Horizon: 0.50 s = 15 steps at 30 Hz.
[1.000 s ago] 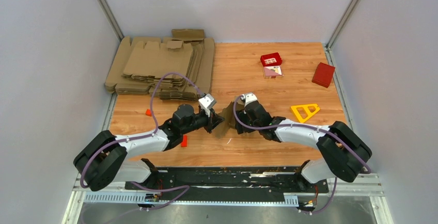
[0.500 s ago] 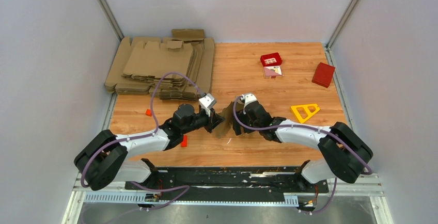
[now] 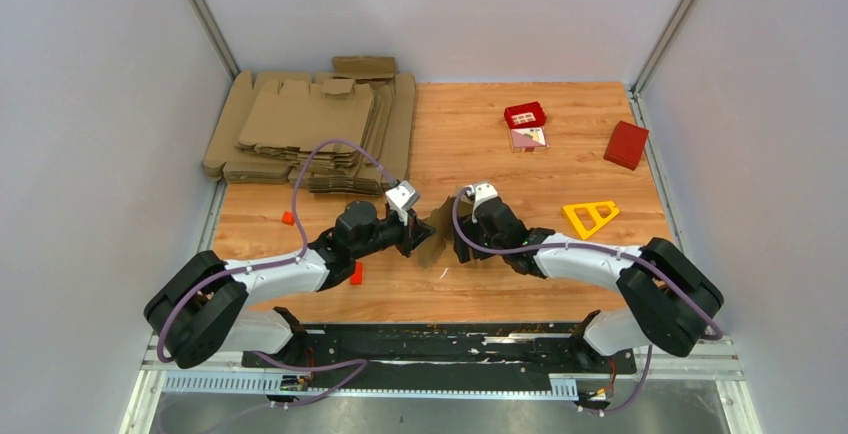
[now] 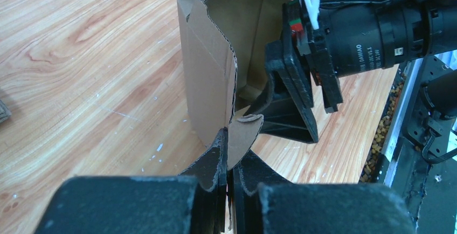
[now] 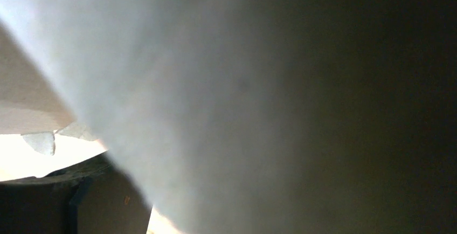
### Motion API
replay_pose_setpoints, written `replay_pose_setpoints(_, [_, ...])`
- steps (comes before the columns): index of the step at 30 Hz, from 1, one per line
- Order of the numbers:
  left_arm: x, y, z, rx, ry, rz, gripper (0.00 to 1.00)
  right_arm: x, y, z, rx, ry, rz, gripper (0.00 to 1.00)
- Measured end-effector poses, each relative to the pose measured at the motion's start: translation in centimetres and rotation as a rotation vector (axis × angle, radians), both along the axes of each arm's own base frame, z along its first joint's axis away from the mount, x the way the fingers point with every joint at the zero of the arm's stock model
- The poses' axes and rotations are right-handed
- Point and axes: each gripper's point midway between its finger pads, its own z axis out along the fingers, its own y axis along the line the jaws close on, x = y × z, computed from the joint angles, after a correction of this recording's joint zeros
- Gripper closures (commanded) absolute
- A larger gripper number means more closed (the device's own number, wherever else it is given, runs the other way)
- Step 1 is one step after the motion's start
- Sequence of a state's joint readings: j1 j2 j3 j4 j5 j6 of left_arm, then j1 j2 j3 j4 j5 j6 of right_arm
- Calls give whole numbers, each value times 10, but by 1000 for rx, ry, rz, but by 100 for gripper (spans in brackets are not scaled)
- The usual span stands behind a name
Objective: Fold the paper box
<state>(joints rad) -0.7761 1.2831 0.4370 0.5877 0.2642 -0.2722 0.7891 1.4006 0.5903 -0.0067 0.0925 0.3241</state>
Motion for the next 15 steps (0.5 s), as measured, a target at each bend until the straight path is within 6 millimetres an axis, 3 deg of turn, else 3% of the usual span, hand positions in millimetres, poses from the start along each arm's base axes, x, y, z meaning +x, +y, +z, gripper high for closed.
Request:
replay_pose_setpoints(9, [-1,0,0,-2,3,-4,93,15,-5,-5,-39,-13,-82,43])
replay_pose_setpoints(15, [-1,-1,0,-2,4,-4,93,16,-7,-5,-33,-6,-124,31])
